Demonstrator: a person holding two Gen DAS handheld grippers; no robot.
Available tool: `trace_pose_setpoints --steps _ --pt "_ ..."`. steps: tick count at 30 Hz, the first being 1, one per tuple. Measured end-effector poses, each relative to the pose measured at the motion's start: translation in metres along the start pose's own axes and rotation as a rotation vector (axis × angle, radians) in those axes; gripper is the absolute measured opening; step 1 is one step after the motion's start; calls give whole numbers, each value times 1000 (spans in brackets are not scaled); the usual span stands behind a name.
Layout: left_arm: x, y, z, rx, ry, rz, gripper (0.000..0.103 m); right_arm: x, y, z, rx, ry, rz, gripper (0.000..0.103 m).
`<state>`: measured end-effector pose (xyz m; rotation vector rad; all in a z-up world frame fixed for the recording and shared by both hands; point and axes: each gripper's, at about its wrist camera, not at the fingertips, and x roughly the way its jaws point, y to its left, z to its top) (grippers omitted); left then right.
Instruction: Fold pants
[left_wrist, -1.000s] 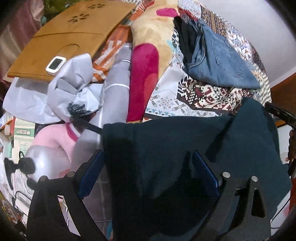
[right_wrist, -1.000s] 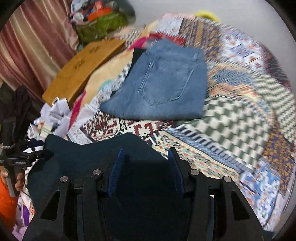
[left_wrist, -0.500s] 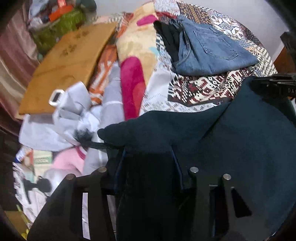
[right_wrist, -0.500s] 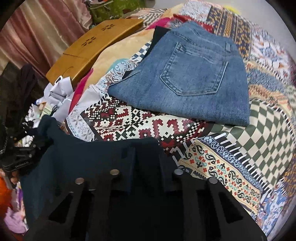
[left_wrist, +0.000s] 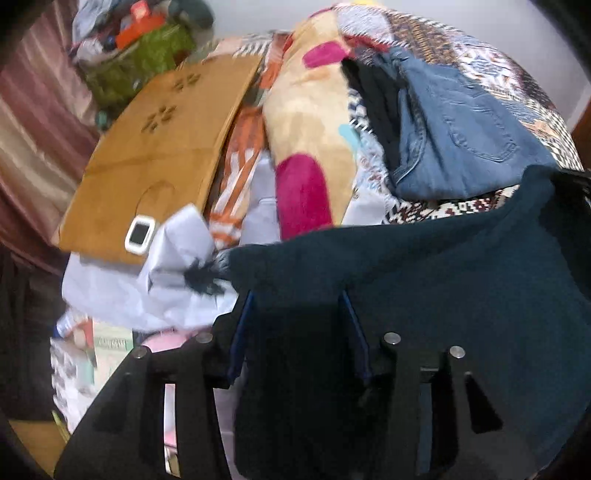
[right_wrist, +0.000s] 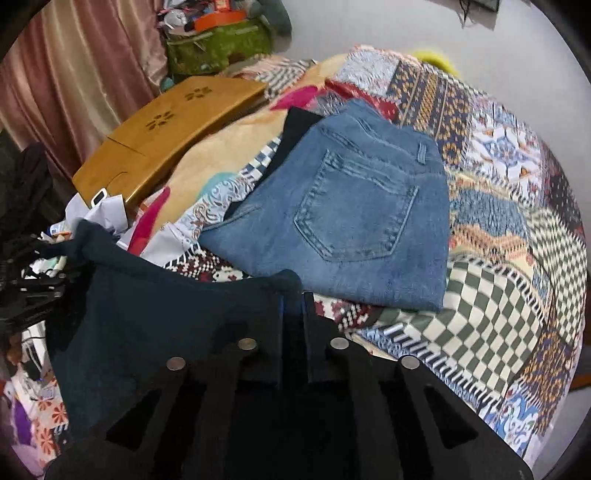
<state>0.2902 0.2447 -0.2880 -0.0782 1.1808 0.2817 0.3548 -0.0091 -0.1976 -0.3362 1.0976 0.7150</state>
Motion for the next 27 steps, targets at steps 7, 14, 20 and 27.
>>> trace_pose_setpoints --steps 7,14,20,27 --pt "-48 18 -24 -34 -55 -70 68 -71 -17 -32 37 -91 -9 39" --pt "-71 42 -63 -148 -15 -133 84 -133 -30 -80 74 -164 -44 41" --pt "-60 46 -96 -241 81 -213 84 -159 -42 -126 105 -188 -83 51" --pt "-36 19 -114 -280 185 -327 84 -155 -51 -172 149 -155 -97 51"
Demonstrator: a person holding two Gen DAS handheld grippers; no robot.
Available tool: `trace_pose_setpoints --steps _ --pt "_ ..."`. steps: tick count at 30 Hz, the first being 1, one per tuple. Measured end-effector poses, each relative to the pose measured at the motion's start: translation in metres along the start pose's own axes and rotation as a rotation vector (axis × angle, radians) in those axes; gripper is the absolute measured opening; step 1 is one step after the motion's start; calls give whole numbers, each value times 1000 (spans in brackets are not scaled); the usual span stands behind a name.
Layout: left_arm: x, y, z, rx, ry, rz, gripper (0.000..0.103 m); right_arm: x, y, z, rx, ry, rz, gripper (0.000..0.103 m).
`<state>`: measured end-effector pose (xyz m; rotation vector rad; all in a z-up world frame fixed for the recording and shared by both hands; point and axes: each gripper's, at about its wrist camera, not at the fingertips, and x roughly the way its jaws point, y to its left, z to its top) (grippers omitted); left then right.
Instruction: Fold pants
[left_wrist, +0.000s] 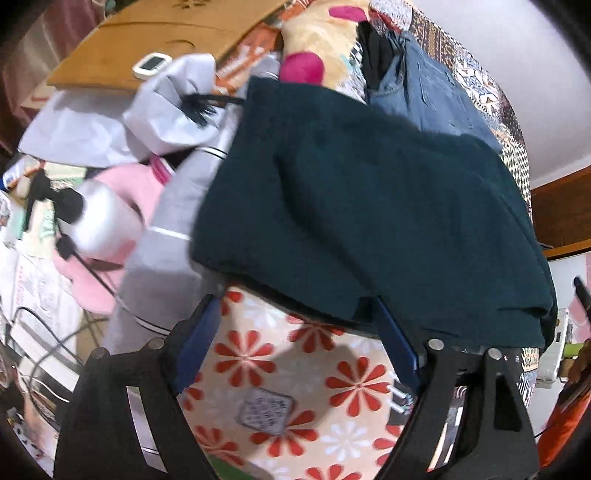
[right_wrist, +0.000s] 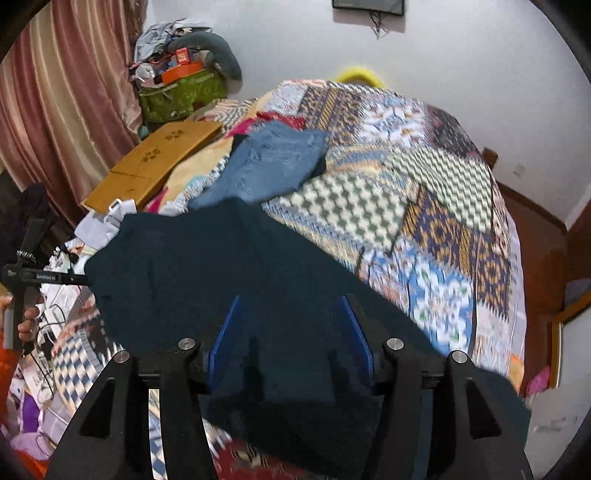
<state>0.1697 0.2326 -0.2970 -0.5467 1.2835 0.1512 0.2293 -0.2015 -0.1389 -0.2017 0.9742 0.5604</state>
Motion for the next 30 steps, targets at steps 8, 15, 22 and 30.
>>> trace_pose_setpoints --steps 8,15,22,30 --pt "0 -22 10 -11 -48 -16 31 14 -10 -52 71 68 -4 51" --pt "-41 -35 8 89 -259 193 9 6 -12 -70 100 56 -18 51" --pt "-51 0 16 23 -248 144 10 -15 -25 -74 147 13 -45 51" --pt "4 -22 -13 194 -121 342 41 -30 -27 -85 149 11 -64 51"
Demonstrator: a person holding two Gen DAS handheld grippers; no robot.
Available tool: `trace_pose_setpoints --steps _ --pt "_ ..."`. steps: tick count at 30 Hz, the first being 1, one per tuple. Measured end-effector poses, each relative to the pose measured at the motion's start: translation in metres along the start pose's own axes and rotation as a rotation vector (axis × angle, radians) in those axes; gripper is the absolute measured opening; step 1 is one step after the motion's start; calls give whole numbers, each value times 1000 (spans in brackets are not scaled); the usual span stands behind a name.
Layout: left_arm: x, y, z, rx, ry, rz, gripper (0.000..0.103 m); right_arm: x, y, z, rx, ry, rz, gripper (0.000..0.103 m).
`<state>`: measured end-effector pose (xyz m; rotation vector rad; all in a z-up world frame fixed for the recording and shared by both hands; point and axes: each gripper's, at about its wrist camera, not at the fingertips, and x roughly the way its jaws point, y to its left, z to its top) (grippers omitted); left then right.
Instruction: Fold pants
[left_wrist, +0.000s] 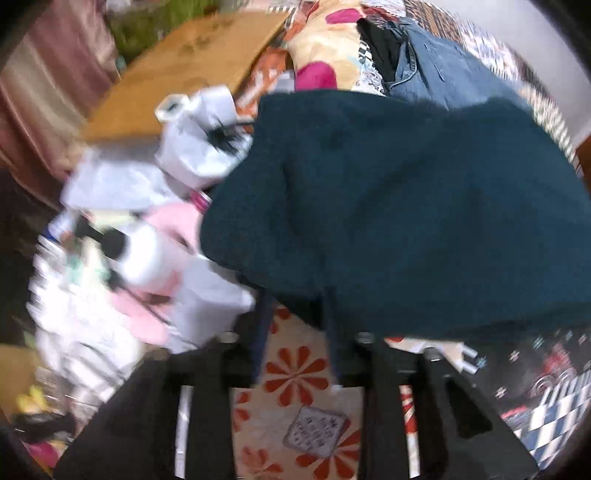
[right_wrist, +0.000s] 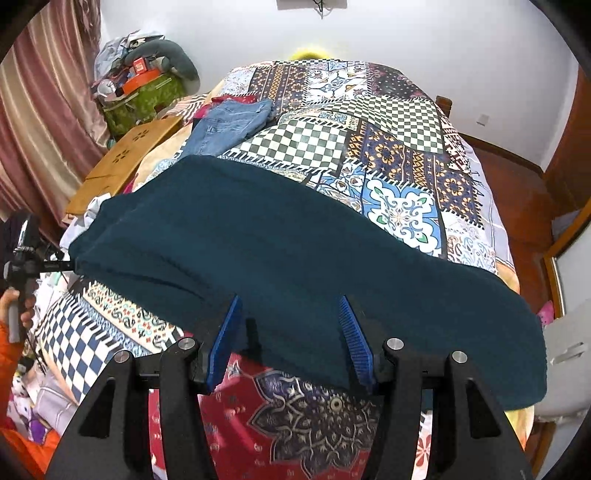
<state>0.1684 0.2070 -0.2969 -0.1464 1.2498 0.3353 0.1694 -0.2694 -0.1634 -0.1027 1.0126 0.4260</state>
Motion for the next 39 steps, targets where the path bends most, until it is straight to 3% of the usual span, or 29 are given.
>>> trace_pose_setpoints --steps 2,6,11,14,22,29,34,36,39 --pt "-20 -6 2 43 -45 25 48 -1 4 0 -18 -5 -5 51" --pt "-66 -16 9 66 -153 -29 66 -2 20 4 -51 -31 44 51" --pt "-112 -56 13 126 -269 -141 70 8 52 12 -131 -50 100 51" --pt "-126 -94 7 230 -317 -184 70 15 70 12 -200 -49 136 51" --pt "-114 -169 -4 367 -256 -268 70 51 98 18 -300 25 177 48" --pt "-94 -195 -12 467 -163 -304 70 69 105 23 -344 49 188 48" --pt "-86 -202 -15 488 -164 -289 70 75 109 24 -381 52 202 49" --pt "-83 -204 -13 479 -148 -304 70 76 110 25 -381 47 204 45" --pt "-83 -206 -12 493 -148 -298 70 79 112 30 -369 56 221 23"
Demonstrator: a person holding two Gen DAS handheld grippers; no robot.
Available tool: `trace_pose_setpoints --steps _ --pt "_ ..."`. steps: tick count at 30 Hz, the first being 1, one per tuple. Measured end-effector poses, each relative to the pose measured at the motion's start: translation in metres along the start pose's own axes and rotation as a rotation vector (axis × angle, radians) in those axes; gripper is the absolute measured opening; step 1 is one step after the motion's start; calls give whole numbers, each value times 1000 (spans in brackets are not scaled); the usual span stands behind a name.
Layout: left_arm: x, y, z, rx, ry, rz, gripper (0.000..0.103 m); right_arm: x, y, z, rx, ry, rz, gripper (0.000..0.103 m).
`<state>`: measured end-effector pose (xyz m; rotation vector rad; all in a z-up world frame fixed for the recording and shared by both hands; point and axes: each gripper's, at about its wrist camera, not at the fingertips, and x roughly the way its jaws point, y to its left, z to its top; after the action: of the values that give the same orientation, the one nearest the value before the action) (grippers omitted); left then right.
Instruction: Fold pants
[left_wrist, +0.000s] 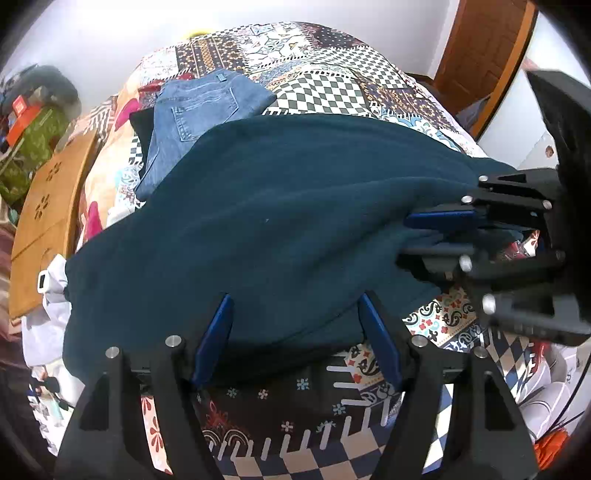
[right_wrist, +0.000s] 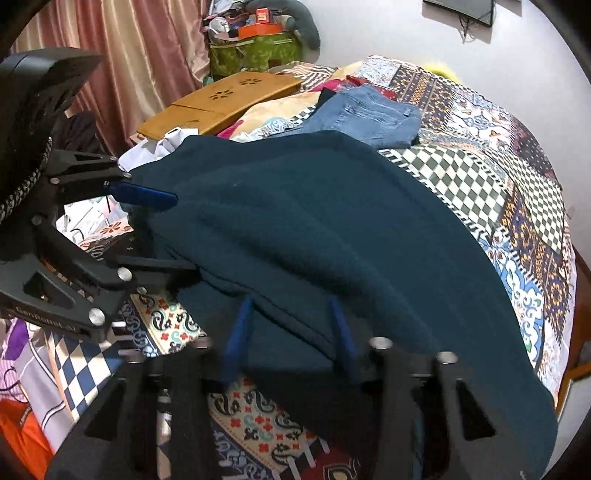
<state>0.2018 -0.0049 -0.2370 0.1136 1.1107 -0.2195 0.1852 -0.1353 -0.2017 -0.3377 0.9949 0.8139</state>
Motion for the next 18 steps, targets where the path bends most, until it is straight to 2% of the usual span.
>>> trace_pose_setpoints --steps 2,4,5,6,8,9,12,14,18 --pt "-2 -1 0 4 -6 3 70 1 -8 5 57 6 44 12" --pt "-2 0 -1 -2 -12 -2 70 -1 -12 7 92 11 77 9" --pt "-2 1 -1 -8 -14 -6 63 -4 -11 7 95 14 90 8" --pt "-2 3 -2 -19 -17 7 44 -5 -9 6 91 14 94 7" --pt "-5 6 -3 -37 -18 50 28 -15 -1 4 70 5 106 7" --pt "-7 8 -3 -50 -23 37 25 -19 1 3 65 0 113 7" --pt "-13 14 -9 -74 -25 -13 23 -29 10 -2 54 -11 119 7" --pt "-17 12 -14 -62 -26 -13 23 -28 11 -5 64 -1 122 7" --pt "-25 11 -21 -65 -20 -23 23 -25 8 -7 124 25 140 16"
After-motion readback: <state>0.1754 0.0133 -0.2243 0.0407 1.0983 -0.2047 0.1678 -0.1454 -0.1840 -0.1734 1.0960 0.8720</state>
